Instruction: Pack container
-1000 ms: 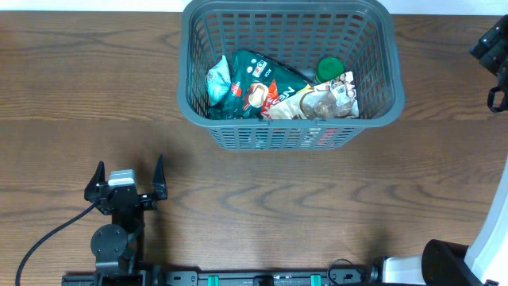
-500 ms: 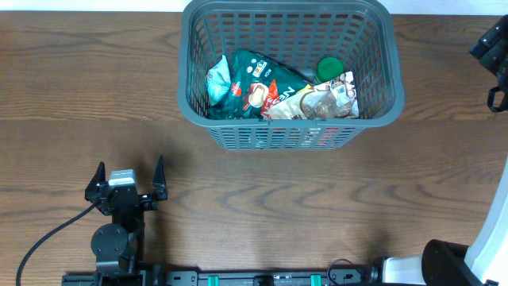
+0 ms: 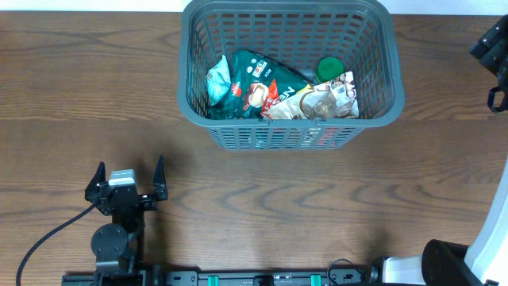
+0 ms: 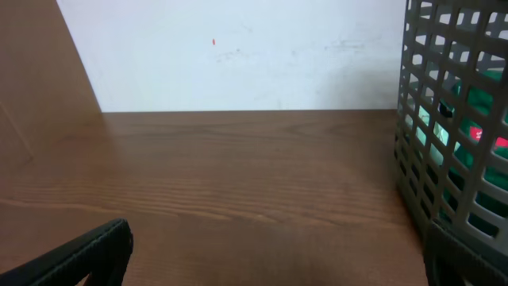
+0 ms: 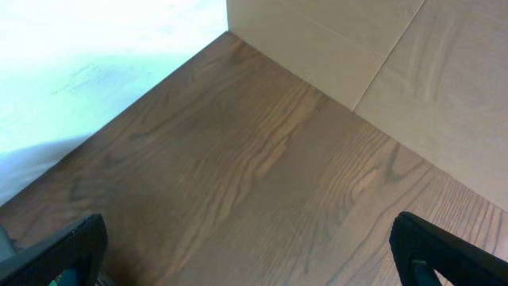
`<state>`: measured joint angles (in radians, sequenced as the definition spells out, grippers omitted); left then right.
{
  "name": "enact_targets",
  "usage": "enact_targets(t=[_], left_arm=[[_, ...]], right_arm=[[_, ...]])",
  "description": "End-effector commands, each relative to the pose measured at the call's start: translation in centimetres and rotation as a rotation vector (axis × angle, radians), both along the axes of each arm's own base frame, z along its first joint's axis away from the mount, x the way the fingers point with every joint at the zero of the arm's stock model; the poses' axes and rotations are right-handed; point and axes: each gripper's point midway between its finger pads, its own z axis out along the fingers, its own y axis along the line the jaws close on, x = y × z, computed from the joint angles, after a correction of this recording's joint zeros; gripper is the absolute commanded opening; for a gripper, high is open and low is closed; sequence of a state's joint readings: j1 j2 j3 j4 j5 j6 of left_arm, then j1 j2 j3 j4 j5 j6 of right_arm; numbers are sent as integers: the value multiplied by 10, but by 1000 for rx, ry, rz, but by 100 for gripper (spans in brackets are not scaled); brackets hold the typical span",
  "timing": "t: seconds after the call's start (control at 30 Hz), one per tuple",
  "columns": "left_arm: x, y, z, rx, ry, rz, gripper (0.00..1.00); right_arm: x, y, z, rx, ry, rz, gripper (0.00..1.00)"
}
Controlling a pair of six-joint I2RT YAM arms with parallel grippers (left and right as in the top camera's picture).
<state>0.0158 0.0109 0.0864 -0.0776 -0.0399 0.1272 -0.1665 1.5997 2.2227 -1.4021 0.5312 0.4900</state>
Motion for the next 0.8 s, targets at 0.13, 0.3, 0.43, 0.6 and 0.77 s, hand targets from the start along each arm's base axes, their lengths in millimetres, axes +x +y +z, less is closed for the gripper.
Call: enact_targets(t=[0.13,0.3,0.43,0.6,0.77], left_arm=[[1,-1,-4,-13,1,-2,98],[1,-1,-4,-13,1,-2,99],[1,-1,-4,-13,1,-2,99],[1,-1,-4,-13,1,-2,99],[1,-1,-4,-13,1,-2,99]], right_arm=[[-3,-3,1,-2,-5,-18,99],[-3,-3,1,-2,-5,-18,99],[-3,-3,1,-2,-5,-18,99],[-2,-3,1,-3,-6,-19,99],[4,1,9,9,-56,5,99]])
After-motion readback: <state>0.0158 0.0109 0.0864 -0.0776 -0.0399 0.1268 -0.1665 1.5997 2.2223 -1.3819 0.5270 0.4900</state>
